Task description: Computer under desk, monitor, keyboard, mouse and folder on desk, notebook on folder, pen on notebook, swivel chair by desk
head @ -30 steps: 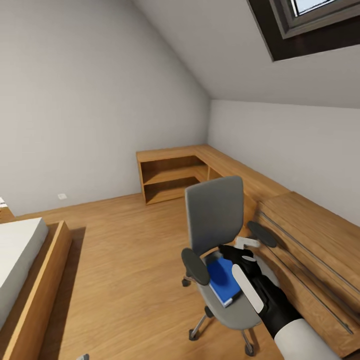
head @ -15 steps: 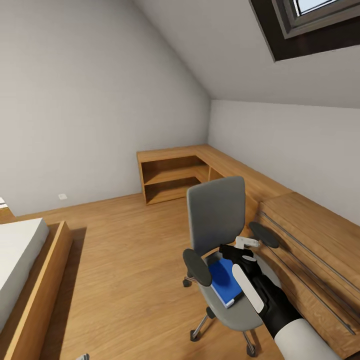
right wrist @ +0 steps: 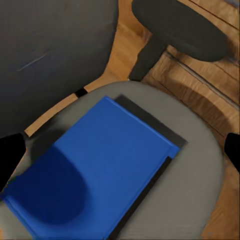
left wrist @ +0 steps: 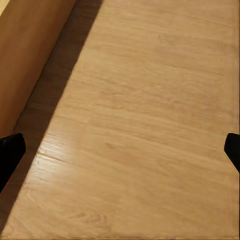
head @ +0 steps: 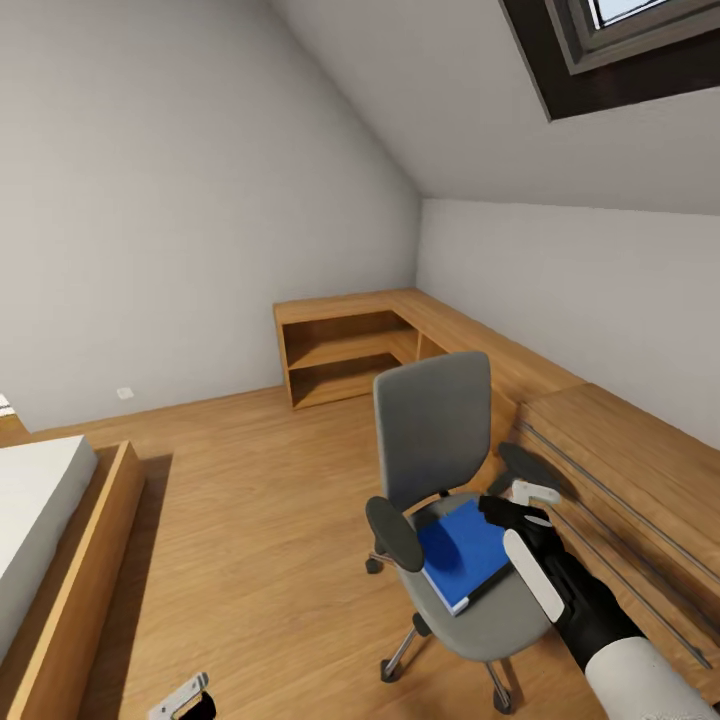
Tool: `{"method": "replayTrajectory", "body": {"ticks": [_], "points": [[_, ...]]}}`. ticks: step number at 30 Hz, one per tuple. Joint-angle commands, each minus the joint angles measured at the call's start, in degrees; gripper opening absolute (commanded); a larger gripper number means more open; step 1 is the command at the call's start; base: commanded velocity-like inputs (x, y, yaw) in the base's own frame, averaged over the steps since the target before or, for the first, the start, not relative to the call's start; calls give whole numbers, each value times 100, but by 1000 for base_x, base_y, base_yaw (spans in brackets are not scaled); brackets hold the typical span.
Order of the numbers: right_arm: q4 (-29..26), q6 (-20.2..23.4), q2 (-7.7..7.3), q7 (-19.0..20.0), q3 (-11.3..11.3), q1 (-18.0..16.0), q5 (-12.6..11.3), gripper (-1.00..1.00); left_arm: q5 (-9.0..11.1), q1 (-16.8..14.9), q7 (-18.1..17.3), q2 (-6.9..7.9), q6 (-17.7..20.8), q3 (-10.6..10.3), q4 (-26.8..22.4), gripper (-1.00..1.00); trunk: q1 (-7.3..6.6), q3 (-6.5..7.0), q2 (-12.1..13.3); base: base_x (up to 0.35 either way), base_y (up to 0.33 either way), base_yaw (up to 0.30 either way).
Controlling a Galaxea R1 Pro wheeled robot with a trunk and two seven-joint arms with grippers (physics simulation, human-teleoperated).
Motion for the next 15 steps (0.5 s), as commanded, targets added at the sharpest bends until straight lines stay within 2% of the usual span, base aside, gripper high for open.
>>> {"method": "replayTrajectory", "body": {"ticks": [1,5,6,8,9,12,13,14,15], "points": [[82,9,-11,-10,-18,-9,-42,100,40,-6,35,6,64,-49,-78,100,23,-25,-46,0,0,0],[622,-41,-49,217,-130,-48,-37,100,26,-6,38,38,792,-38,-733,100,111,-97,-207,0,0,0],[842,-112,-79,307,-151,-91,-36,100,22,-6,45,82,1164,-31,-1123,100,133,-115,-247,0,0,0],[1039,-225,-105,397,-163,-145,-35,100,19,-6,54,160,1558,-21,-1548,100,177,-151,-327,0,0,0],[1215,-361,-121,477,-171,-202,-35,100,17,-6,60,248,1957,-9,-1983,100,199,-169,-367,0,0,0],[1462,-549,-138,557,-177,-282,-38,100,15,-6,73,382,2530,26,-2622,100,265,-223,-487,0,0,0],[1709,-731,-156,610,-182,-359,-42,100,17,-6,140,484,3011,161,-3232,100,287,-240,-527,0,0,0],[1788,-798,-166,631,-184,-388,-44,100,18,-6,182,506,3145,239,-3419,100,308,-258,-568,0,0,0],[1933,-937,-184,696,-185,-444,-52,100,20,-6,289,534,3375,437,-3753,100,330,-276,-608,0,0,0]]}}
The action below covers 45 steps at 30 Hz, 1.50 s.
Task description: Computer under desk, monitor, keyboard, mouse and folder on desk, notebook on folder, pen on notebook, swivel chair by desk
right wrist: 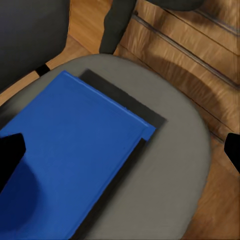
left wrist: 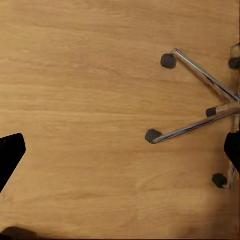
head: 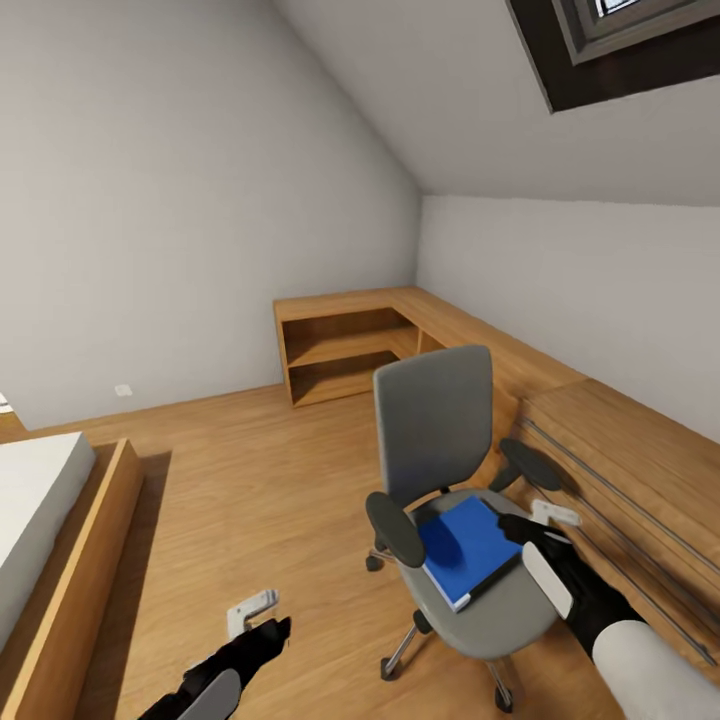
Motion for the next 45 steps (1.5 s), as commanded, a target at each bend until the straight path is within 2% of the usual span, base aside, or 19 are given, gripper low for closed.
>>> {"method": "replayTrajectory", "body": {"ticks": [1,3,4,5,8,9,11,13,15,17,18,26,34,45], "points": [[56,-40,-20,-5,41,-32,-47,100,26,-6,101,15,125,105,-171,100,23,-26,-46,0,0,0],[151,-123,-46,112,38,-72,-57,100,29,-6,207,14,339,342,-443,100,67,-61,-126,0,0,0],[214,-177,-70,248,36,-98,-66,100,28,-6,284,7,558,554,-702,100,89,-79,-166,0,0,0],[279,-233,-108,489,15,-125,-84,100,29,-6,365,13,977,918,-1157,100,111,-97,-206,0,0,0],[301,-247,-120,587,-96,-136,-94,100,44,-6,385,17,1188,1171,-1344,100,177,-151,-327,0,0,0],[311,-253,-125,618,-244,-139,-96,100,52,-6,397,11,1267,1279,-1407,100,199,-169,-367,0,0,0],[314,-261,-127,641,-439,-141,-97,100,55,-6,409,12,1312,1341,-1432,100,243,-205,-447,0,0,0],[308,-279,-122,685,-937,-145,-100,100,24,-6,426,35,1351,1405,-1228,100,287,-241,-527,0,0,0],[303,-277,-124,721,-1129,-146,-105,100,-49,-6,428,47,1358,1426,-1110,100,331,-277,-607,0,0,0],[301,-278,-124,758,-1207,-145,-107,100,-118,-6,431,51,1359,1429,-1065,100,374,-313,-688,0,0,0],[289,-282,-124,804,-1254,-145,-106,100,-213,-6,443,46,1360,1426,-1035,100,396,-331,-728,0,0,0],[-235,-192,-122,915,-1329,-139,-111,100,-718,-6,488,8,1361,1339,-968,100,572,-474,-1048,0,0,0],[-418,-196,-116,913,-1337,-136,-108,100,-812,-6,603,3,1339,1183,-954,100,748,-618,-1369,0,0,0],[-657,-179,-99,902,-1337,-127,-117,100,-814,-6,710,-88,1319,1161,-943,100,989,-815,-1811,0,0,0]]}}
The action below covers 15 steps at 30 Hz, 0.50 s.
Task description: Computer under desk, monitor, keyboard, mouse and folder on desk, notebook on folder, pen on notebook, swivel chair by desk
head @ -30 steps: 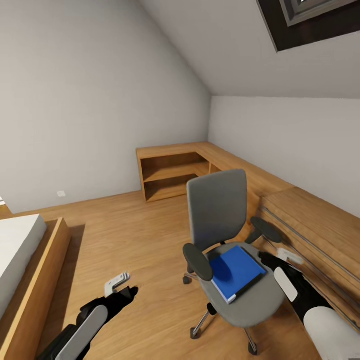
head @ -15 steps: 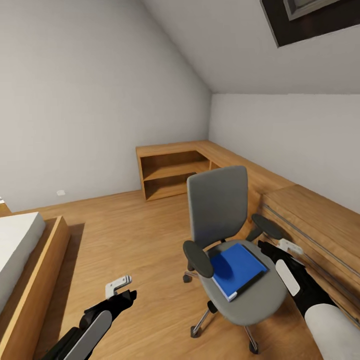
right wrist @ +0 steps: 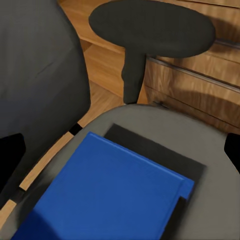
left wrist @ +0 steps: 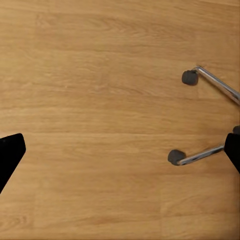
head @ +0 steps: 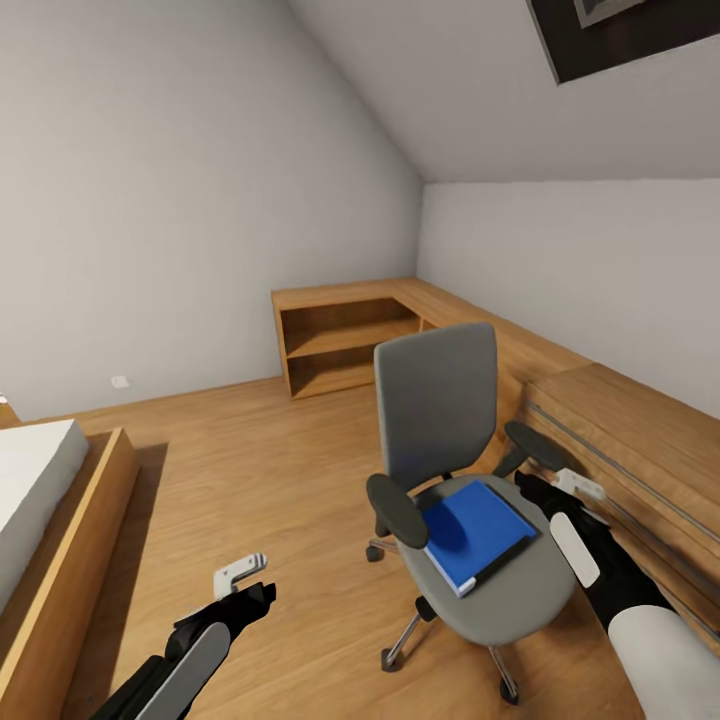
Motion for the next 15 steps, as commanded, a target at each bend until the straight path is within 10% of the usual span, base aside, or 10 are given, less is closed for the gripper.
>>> {"method": "replayTrajectory", "body": {"ticks": [1,15], "points": [[-14,25,-1,-30,3,-2,-46,100,30,-6,43,4,7,-16,-9,100,22,-24,-45,0,0,0],[-15,14,-1,-30,3,-2,-72,100,31,-6,44,-13,6,-23,-9,100,330,-276,-606,0,0,0]]}}
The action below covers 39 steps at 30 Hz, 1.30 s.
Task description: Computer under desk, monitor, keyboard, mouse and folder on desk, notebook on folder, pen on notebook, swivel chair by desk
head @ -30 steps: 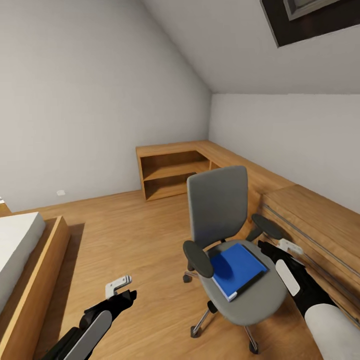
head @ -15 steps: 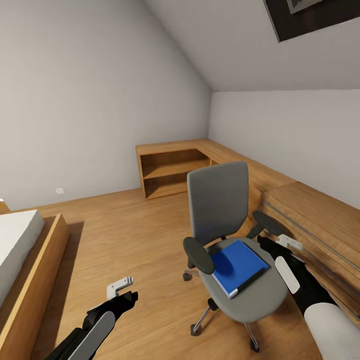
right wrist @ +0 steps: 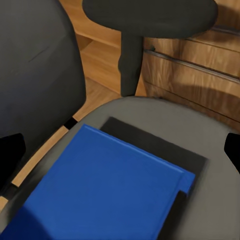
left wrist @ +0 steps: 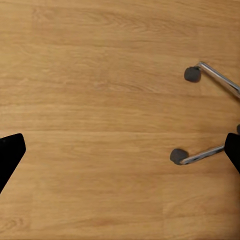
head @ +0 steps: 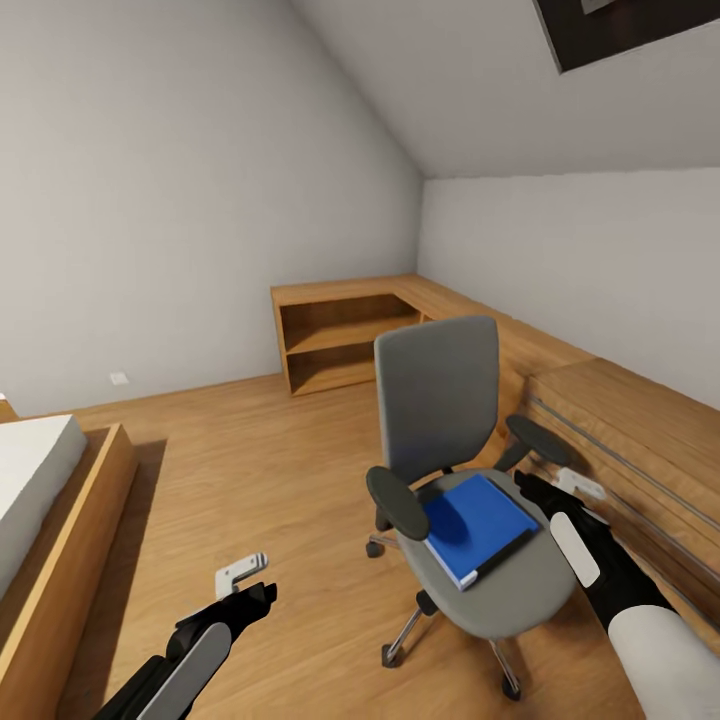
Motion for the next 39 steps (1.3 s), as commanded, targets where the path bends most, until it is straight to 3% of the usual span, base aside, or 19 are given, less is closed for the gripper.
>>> {"method": "replayTrajectory", "body": {"ticks": [1,25,31,39], "points": [[-13,26,-1,-30,3,-2,-46,100,32,-6,43,7,7,-15,-9,100,22,-24,-45,0,0,0],[108,-31,-45,20,3,-2,-24,100,24,-6,43,-1,11,-32,-9,100,549,-455,-1007,0,0,0],[156,-37,-53,27,-36,-2,-30,100,4,-6,50,3,6,-340,-9,100,681,-563,-1248,0,0,0],[162,-37,-54,62,-234,-2,-31,100,-8,-6,60,7,6,-417,-17,100,857,-706,-1569,0,0,0]]}}
